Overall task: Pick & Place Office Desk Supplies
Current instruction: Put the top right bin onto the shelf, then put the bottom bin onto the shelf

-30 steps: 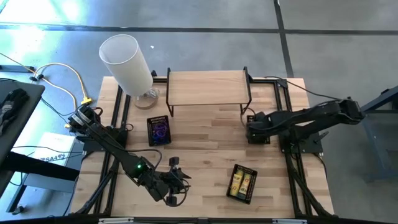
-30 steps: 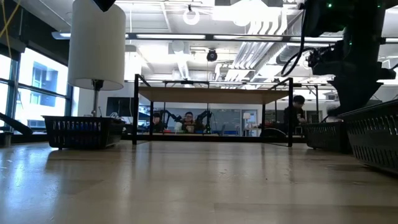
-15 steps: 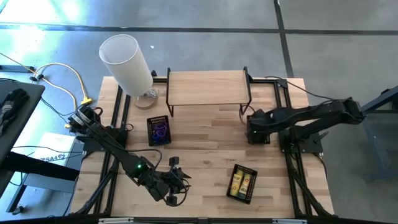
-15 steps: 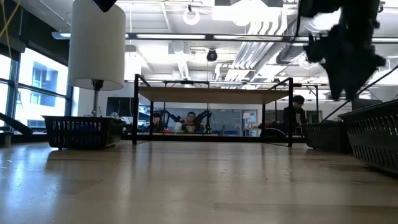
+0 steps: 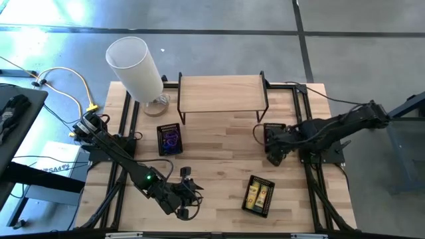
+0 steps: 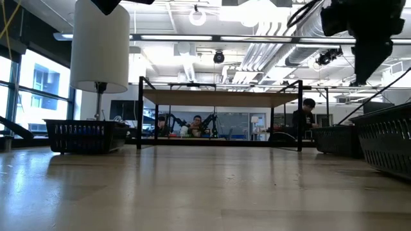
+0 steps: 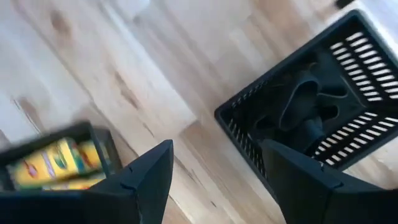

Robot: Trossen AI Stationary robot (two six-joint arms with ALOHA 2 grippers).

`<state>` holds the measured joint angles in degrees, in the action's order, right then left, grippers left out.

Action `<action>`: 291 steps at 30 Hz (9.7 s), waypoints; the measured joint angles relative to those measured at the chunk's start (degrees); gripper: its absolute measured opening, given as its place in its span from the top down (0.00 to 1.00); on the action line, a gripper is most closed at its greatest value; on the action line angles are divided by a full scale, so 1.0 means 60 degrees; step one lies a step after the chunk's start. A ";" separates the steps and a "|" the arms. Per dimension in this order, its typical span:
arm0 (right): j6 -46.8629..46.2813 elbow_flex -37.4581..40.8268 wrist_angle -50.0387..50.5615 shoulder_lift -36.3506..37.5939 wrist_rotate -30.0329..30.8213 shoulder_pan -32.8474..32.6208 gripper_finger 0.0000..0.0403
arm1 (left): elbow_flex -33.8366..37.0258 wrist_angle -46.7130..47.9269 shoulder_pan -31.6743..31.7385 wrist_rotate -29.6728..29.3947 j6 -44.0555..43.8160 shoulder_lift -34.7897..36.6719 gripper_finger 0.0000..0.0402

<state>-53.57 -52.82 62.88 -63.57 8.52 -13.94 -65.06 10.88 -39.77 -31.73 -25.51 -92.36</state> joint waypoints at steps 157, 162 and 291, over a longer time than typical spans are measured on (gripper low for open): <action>1.1994 -0.7216 0.1529 -0.6371 0.1045 0.4954 0.99 | -0.0004 0.0945 -0.0007 0.0058 -0.0322 -0.0007 0.66; 1.1641 -0.7216 0.1485 -0.6368 0.1101 0.5027 0.97 | -0.0004 0.0958 -0.0007 0.0060 -0.0322 -0.0007 0.66; 0.7582 -0.8308 -0.2926 -0.8087 0.0314 -0.6349 1.00 | -0.0004 -0.2133 -0.0492 -0.0066 0.8328 -0.0047 0.66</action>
<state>-8.07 -102.66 45.32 -112.09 10.41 -52.03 -65.08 -1.92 -42.72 -32.12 24.46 -92.64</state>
